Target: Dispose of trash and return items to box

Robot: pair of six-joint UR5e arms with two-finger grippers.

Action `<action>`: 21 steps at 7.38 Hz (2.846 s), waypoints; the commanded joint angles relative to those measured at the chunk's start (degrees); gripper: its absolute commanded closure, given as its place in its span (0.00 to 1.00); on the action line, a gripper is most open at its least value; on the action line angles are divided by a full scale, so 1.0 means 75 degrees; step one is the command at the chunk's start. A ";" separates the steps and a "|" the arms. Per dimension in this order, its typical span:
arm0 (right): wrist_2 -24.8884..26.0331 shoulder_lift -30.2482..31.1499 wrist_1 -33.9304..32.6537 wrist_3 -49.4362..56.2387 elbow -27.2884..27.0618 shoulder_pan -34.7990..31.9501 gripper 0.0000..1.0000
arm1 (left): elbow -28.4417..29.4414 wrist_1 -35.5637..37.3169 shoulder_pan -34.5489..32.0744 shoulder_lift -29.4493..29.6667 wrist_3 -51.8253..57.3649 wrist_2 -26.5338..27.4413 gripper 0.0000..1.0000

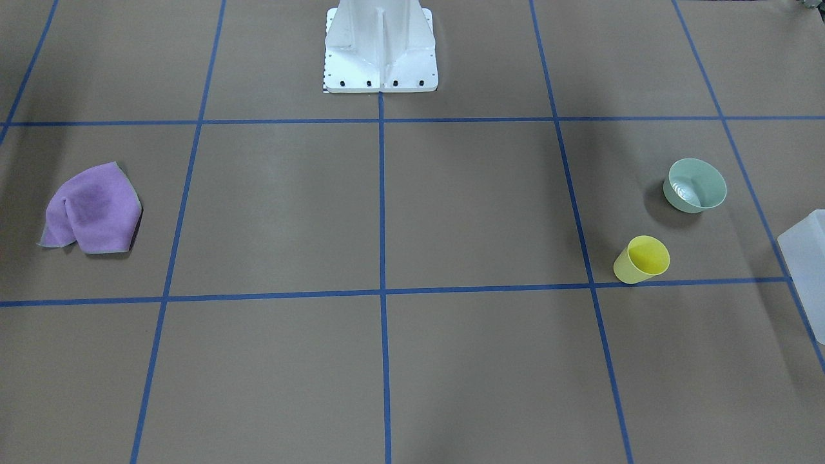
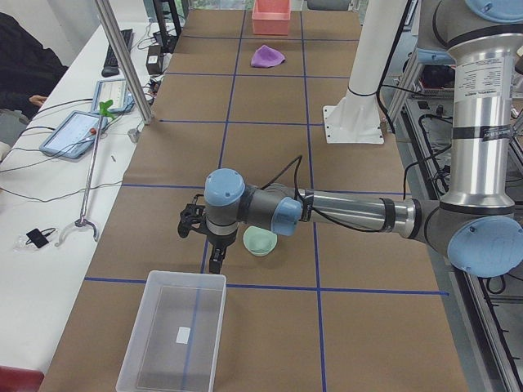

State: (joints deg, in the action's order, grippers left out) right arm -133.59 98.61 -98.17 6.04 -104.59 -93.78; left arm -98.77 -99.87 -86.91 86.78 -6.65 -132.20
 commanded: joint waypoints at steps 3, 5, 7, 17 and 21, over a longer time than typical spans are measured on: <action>-0.0036 0.0000 0.0000 0.0015 -0.0047 0.0000 0.00 | -0.0132 -0.1389 0.1316 0.0403 -0.3955 0.0001 0.02; -0.0036 0.0000 0.0000 0.0003 -0.0047 0.0000 0.00 | 0.0055 -0.1484 0.2349 0.1199 -0.5774 0.0048 0.01; -0.0036 0.0000 0.0000 0.0003 -0.0047 0.0000 0.00 | 0.0895 -0.2696 0.2925 0.1635 -0.6890 0.0095 0.02; -0.0013 0.0035 -0.0012 0.0003 0.0023 0.0024 0.00 | 0.1838 -0.3829 0.3865 0.1836 -0.7141 0.0306 0.74; -0.0024 0.0035 -0.0012 -0.0009 0.0011 0.0024 0.00 | 0.1511 -0.3840 0.3783 0.1696 -0.7176 -0.0252 1.00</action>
State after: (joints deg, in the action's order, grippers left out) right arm -133.77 98.95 -98.26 6.01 -104.46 -93.60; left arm -86.17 -128.71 -58.14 100.00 -60.30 -131.28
